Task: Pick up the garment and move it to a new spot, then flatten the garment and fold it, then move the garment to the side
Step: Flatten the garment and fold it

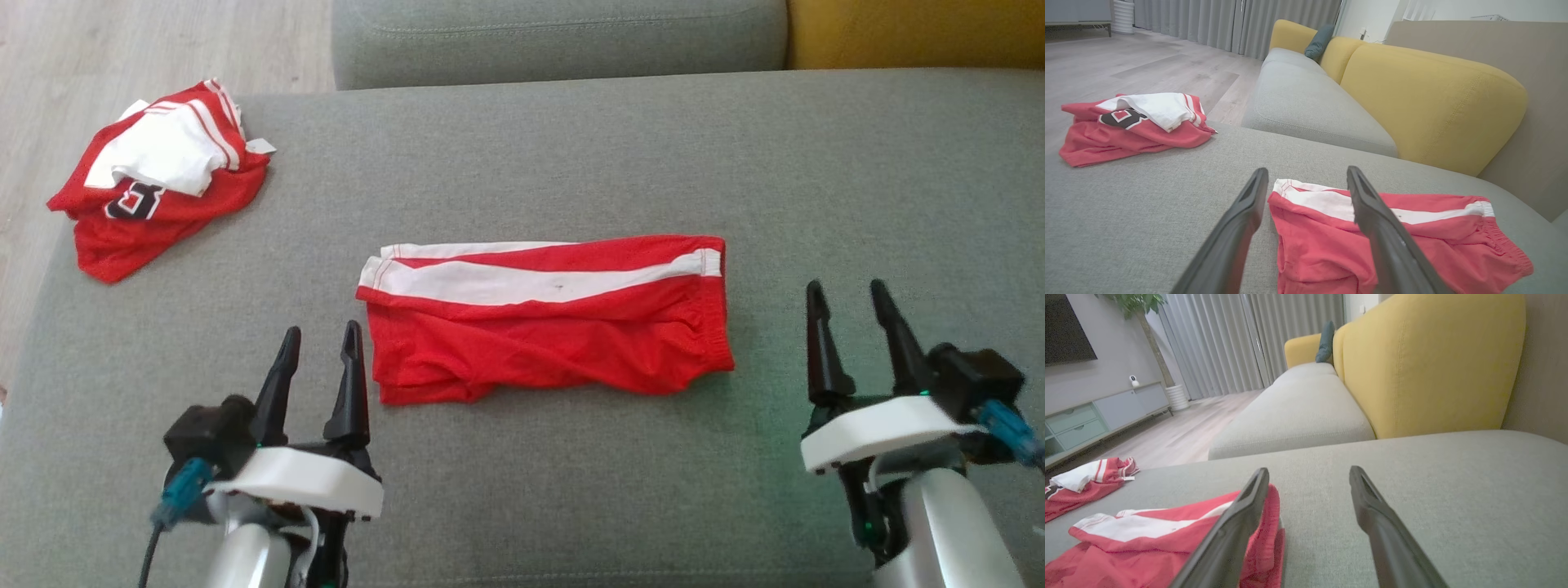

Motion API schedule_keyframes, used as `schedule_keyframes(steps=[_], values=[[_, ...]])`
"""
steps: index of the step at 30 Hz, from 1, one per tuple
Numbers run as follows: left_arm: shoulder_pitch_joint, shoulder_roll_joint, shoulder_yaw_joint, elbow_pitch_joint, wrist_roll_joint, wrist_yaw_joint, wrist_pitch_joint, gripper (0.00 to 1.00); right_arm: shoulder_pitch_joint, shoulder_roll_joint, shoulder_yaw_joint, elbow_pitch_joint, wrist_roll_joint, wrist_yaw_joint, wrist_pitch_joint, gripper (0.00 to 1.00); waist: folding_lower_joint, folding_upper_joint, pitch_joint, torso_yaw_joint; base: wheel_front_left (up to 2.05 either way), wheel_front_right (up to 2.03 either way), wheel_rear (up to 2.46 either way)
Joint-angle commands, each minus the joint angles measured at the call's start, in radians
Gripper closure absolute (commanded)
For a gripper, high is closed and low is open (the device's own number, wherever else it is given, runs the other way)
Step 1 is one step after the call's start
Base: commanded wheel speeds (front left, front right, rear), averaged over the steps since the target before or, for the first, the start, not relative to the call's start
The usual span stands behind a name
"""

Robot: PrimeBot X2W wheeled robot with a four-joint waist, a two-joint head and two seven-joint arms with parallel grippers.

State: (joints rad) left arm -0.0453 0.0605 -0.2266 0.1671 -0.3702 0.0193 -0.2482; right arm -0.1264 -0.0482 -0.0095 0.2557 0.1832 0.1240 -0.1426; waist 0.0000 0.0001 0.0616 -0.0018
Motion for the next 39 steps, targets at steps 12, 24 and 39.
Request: schedule_keyframes(steps=[12, 24, 39], values=[[-0.045, 0.013, 0.014, -0.018, 0.018, 0.016, -0.011, 0.00, -0.170, -0.003, 0.061, 0.151, -0.014, 0.007, 0.204, 0.00, 0.0000, -0.0001, 0.039, 0.069, 0.00, 0.00, 0.00], [-0.053, 0.004, 0.026, -0.010, 0.016, 0.014, -0.013, 0.00, -0.251, -0.075, 0.085, 0.330, 0.123, 0.007, 0.471, 0.00, 0.0000, -0.0001, 0.070, 0.132, 0.00, 0.00, 0.00], [-0.060, -0.003, 0.049, -0.014, 0.031, 0.009, -0.013, 0.00, -0.330, -0.204, 0.203, 0.295, 0.346, 0.007, 0.592, 1.00, 0.0000, -0.0001, 0.081, 0.083, 0.00, 0.00, 0.00]])
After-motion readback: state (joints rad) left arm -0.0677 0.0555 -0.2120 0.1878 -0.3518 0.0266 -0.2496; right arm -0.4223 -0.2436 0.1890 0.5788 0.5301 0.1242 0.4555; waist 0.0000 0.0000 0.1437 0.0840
